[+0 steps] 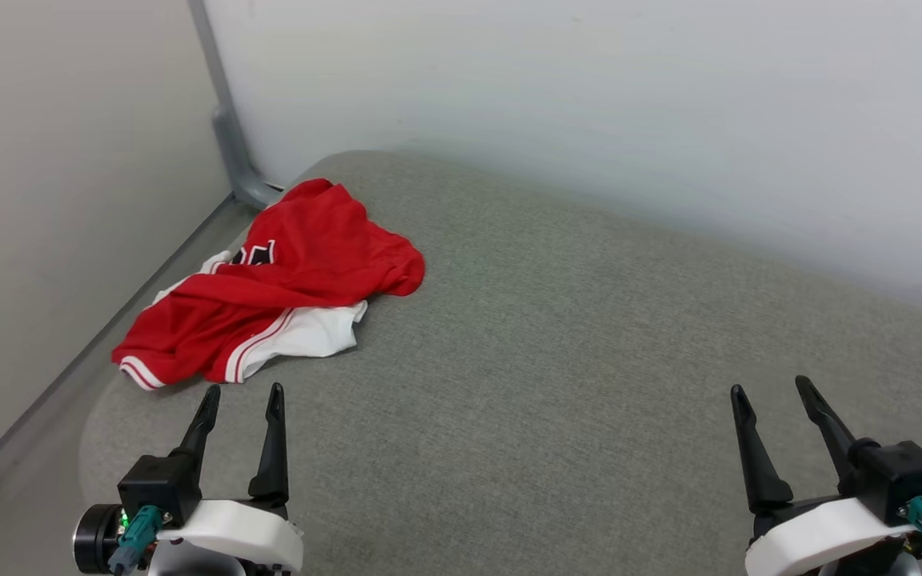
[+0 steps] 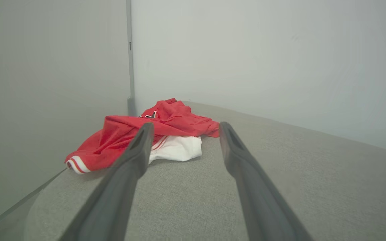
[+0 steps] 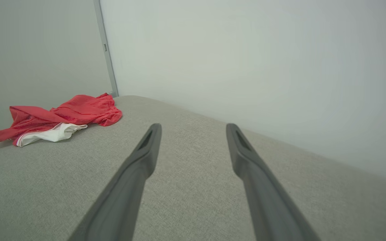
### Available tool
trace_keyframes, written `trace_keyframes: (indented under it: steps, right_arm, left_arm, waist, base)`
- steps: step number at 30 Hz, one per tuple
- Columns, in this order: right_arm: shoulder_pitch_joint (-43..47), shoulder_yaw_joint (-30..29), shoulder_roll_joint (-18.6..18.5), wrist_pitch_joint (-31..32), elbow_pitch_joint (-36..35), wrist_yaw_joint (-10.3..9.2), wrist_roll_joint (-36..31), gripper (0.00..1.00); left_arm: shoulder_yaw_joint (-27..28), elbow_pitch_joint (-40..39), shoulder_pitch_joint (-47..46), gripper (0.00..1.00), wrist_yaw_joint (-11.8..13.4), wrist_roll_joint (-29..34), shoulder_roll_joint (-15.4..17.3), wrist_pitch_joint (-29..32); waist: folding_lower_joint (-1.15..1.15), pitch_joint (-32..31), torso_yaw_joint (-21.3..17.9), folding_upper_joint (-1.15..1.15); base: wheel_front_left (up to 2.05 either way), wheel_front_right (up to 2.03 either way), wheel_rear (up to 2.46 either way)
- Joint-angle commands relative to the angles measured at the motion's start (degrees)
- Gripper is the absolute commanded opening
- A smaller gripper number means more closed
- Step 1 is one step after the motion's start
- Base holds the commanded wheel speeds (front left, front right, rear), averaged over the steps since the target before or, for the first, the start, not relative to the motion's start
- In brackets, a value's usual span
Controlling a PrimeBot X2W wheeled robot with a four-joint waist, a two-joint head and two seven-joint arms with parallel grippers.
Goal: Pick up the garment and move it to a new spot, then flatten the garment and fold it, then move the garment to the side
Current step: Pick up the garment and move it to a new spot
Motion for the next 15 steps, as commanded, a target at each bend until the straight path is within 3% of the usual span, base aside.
trace_keyframes:
  steps: [1,15]
  right_arm:
    - [-0.34,0.27,-0.05,-0.39,-0.23,-0.02,0.05,1.00]
    - [-1.12,0.44,-0.06,0.33,-1.04,-0.02,-0.78,1.00]
  left_arm:
    - [0.45,0.13,0.53,1.00,-0.10,0.10,0.01,-0.15]
    - [3.12,0.09,-1.13,1.00,-0.47,-0.36,-0.02,-0.15]
  waist:
    - [0.00,-0.10,2.06,0.00]
    - [0.00,0.95,3.59,0.00]
  base:
    - [0.00,0.00,0.00]
    - [0.00,0.00,0.00]
